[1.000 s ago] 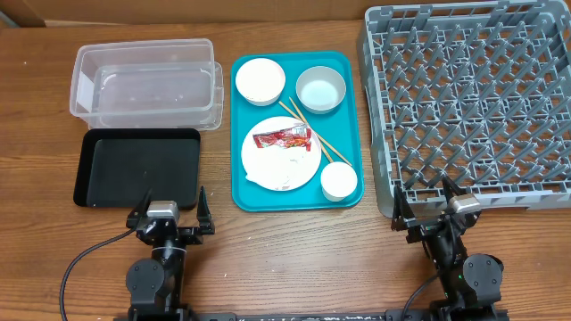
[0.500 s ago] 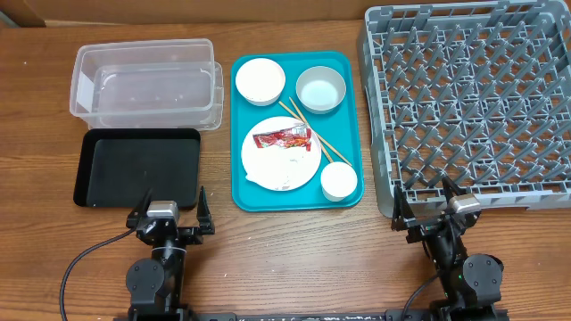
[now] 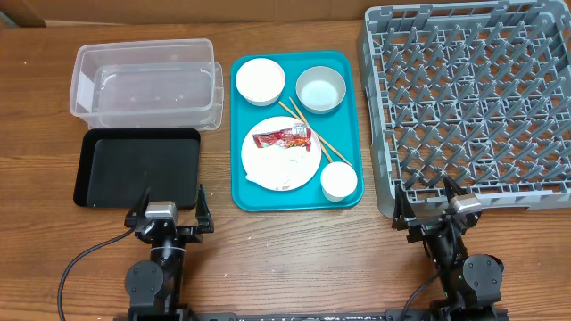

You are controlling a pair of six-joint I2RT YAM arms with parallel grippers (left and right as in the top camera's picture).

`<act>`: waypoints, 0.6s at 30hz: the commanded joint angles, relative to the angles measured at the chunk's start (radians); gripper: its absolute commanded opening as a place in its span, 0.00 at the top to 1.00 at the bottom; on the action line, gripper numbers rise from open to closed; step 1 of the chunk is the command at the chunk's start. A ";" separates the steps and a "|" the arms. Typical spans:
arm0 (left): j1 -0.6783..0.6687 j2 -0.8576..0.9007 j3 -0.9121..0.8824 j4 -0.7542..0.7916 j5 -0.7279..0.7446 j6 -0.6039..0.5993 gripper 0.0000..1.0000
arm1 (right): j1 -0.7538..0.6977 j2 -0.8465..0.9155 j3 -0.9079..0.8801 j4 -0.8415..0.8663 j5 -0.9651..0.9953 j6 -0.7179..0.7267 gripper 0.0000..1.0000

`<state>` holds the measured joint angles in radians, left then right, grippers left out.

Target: Sort waste into correct bins and load items into the dishwasher

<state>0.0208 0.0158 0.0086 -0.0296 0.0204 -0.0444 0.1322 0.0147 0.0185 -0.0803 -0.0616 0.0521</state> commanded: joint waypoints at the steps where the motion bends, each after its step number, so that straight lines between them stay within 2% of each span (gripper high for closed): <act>1: -0.003 0.002 -0.004 0.038 0.097 0.016 0.00 | -0.002 -0.006 -0.010 -0.001 0.010 0.002 0.00; 5: -0.003 0.002 -0.003 0.085 0.192 0.016 0.00 | -0.002 -0.002 -0.010 0.006 0.003 0.006 0.00; 9: -0.002 0.003 0.042 0.082 0.210 0.015 0.00 | -0.002 -0.002 0.000 -0.004 -0.057 0.006 0.00; 15: -0.003 0.090 0.222 -0.065 0.218 0.028 0.00 | -0.002 0.000 0.124 -0.101 -0.063 0.008 0.00; 18: -0.003 0.261 0.404 -0.170 0.284 0.069 0.00 | -0.002 0.037 0.275 -0.233 -0.062 0.008 0.00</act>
<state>0.0212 0.1482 0.2600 -0.1619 0.2295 -0.0265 0.1322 0.0250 0.1577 -0.2646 -0.1162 0.0528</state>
